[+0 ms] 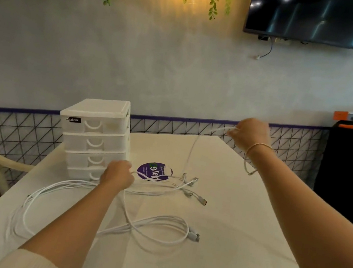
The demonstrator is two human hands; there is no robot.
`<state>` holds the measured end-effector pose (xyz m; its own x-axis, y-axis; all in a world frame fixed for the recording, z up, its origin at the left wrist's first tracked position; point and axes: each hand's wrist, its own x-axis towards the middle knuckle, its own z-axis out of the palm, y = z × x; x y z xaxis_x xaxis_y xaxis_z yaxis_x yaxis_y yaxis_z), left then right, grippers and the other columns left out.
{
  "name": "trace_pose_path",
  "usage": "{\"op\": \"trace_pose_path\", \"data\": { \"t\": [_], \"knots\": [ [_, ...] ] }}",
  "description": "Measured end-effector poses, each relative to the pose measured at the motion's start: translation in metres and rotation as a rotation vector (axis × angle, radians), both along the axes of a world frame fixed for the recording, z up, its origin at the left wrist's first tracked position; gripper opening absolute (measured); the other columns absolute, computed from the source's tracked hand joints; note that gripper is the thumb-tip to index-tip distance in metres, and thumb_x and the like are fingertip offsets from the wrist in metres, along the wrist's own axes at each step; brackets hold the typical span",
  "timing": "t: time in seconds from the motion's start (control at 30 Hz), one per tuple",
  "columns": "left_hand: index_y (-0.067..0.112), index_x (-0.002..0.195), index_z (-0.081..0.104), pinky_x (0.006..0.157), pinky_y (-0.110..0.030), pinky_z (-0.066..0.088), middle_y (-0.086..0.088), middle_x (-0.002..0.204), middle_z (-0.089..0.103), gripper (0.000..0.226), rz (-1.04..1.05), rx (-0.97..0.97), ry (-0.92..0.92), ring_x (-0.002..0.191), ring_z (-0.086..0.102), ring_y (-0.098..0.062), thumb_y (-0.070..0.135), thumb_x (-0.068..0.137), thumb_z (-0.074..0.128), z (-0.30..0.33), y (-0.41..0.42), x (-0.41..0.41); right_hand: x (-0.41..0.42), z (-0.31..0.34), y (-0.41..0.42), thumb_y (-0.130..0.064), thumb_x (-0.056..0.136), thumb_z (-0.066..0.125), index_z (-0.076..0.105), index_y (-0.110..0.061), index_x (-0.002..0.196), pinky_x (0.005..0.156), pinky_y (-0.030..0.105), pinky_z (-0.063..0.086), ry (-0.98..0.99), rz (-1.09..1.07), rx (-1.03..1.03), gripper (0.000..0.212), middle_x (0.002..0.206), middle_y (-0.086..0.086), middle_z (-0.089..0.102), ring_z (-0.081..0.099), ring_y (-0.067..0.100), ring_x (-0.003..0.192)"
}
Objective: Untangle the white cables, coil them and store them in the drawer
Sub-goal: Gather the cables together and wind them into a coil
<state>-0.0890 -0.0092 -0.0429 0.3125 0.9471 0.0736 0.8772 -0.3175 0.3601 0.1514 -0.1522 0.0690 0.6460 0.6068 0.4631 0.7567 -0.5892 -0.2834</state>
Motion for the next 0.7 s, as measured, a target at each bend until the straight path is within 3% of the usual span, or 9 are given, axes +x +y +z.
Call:
{"op": "trace_pose_path", "data": {
  "t": [0.1,0.2,0.27,0.33,0.4,0.47,0.53,0.6,0.7],
  "knots": [
    [0.014,0.145,0.024,0.103,-0.039,0.038,-0.017,0.147,0.024,0.064,-0.144,-0.019,0.107,0.130,0.034,-0.034,0.015,0.088,0.053,0.028,-0.018,0.023,-0.016,-0.006,0.014,-0.019,0.091,0.047,0.046,-0.012,0.057,0.045,0.022,0.019,-0.068,0.094,-0.123,0.034,0.069,0.005,0.051,0.034,0.010,0.051],
    [0.026,0.148,0.021,0.094,-0.035,0.045,-0.009,0.146,0.033,0.076,-0.478,-0.219,-0.349,0.118,0.045,-0.023,0.009,0.084,0.058,0.054,-0.039,0.046,-0.031,-0.007,0.017,-0.023,0.094,0.044,0.056,-0.009,0.067,0.047,0.022,0.024,-0.135,0.152,-0.195,0.032,0.080,0.007,0.055,0.042,0.014,0.058],
    [0.025,0.147,0.025,0.083,-0.028,0.045,-0.004,0.139,0.043,0.071,-0.579,-0.335,-0.557,0.106,0.053,-0.019,0.018,0.087,0.062,0.064,-0.058,0.060,-0.039,-0.008,0.018,-0.030,0.094,0.048,0.069,-0.010,0.086,0.059,0.024,0.039,-0.176,0.215,-0.219,0.030,0.089,0.006,0.063,0.053,0.017,0.074],
    [0.020,0.144,0.032,0.080,-0.028,0.047,-0.001,0.127,0.054,0.064,-0.554,-0.248,-0.526,0.097,0.058,-0.020,0.032,0.089,0.061,0.063,-0.069,0.072,-0.044,-0.010,0.018,-0.033,0.092,0.052,0.071,-0.014,0.099,0.072,0.026,0.050,-0.136,0.292,-0.201,0.027,0.095,0.004,0.068,0.058,0.017,0.080],
    [0.016,0.129,0.053,0.078,-0.030,0.051,-0.003,0.110,0.063,0.041,-0.485,-0.102,-0.529,0.086,0.061,-0.018,0.032,0.092,0.057,0.057,-0.069,0.077,-0.047,-0.009,0.017,-0.034,0.090,0.057,0.070,-0.015,0.098,0.074,0.026,0.050,-0.119,0.322,-0.196,0.024,0.095,0.001,0.068,0.059,0.015,0.081],
    [0.011,0.110,0.067,0.066,-0.023,0.052,-0.004,0.093,0.065,0.023,-0.465,-0.108,-0.617,0.067,0.058,-0.013,0.023,0.093,0.057,0.050,-0.066,0.078,-0.043,-0.008,0.017,-0.040,0.085,0.062,0.069,-0.015,0.081,0.064,0.024,0.046,-0.141,0.272,-0.286,0.026,0.083,-0.001,0.065,0.056,0.016,0.078],
    [0.008,0.103,0.069,0.056,-0.015,0.051,-0.003,0.084,0.063,0.019,-0.465,-0.140,-0.621,0.058,0.056,-0.009,0.018,0.092,0.058,0.044,-0.065,0.077,-0.038,-0.012,0.014,-0.041,0.081,0.067,0.060,-0.014,0.069,0.062,0.026,0.042,-0.129,0.190,-0.365,0.031,0.075,0.000,0.059,0.053,0.018,0.075],
    [0.007,0.100,0.070,0.048,-0.010,0.048,-0.001,0.078,0.062,0.018,-0.466,-0.132,-0.595,0.053,0.056,-0.008,0.017,0.093,0.057,0.040,-0.066,0.074,-0.030,-0.021,0.011,-0.027,0.083,0.066,0.064,-0.010,0.086,0.069,0.029,0.044,-0.111,0.115,-0.350,0.017,0.090,0.006,0.063,0.056,0.023,0.084],
    [0.003,0.097,0.070,0.050,-0.011,0.052,0.002,0.069,0.061,0.019,-0.436,-0.160,-0.595,0.044,0.056,-0.003,0.015,0.093,0.056,0.032,-0.061,0.071,-0.017,-0.036,0.001,-0.009,0.087,0.054,0.061,-0.002,0.105,0.077,0.033,0.047,-0.038,-0.007,-0.282,0.021,0.106,0.014,0.063,0.060,0.030,0.098]
  ]
}}
